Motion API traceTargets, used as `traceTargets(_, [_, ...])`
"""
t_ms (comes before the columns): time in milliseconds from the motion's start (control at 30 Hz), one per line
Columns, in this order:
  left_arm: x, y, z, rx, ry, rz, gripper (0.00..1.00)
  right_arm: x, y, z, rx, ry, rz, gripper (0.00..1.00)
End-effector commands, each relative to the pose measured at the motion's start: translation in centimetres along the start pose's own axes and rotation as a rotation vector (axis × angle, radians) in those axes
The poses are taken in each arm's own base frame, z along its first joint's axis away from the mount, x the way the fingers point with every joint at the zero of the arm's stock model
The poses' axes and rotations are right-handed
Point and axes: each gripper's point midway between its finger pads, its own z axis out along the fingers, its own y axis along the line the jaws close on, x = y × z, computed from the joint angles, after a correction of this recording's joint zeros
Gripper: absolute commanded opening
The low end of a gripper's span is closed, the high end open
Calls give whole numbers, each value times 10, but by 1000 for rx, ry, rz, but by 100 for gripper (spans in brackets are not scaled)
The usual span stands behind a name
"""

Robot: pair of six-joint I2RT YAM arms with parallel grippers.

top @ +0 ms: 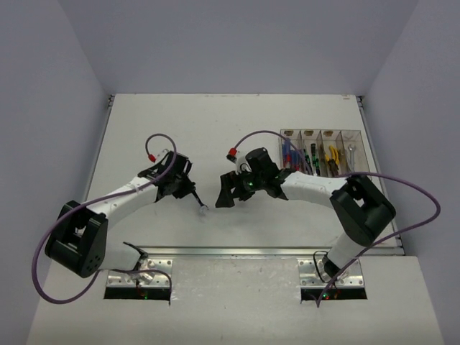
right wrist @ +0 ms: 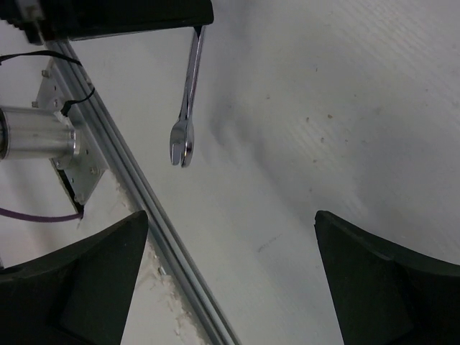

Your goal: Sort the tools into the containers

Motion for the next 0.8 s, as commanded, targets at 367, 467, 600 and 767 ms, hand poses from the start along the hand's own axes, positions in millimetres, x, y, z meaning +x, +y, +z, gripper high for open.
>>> traceTargets(367, [30,-84,-64,388,31,47,0,-48,43,56,-173,-142,48,48])
traceTargets(467, [23,-92,-73,427,-2,63,36,-49,41,53,-159,-155,37,7])
traceTargets(600, [-6,-97,-87,340,-99,134,100,-49,1,21,74,-183,37,0])
traceTargets(767, [-48,-51,-115,113,-276,249,100,-43,-80,-84,550,-131,-24,0])
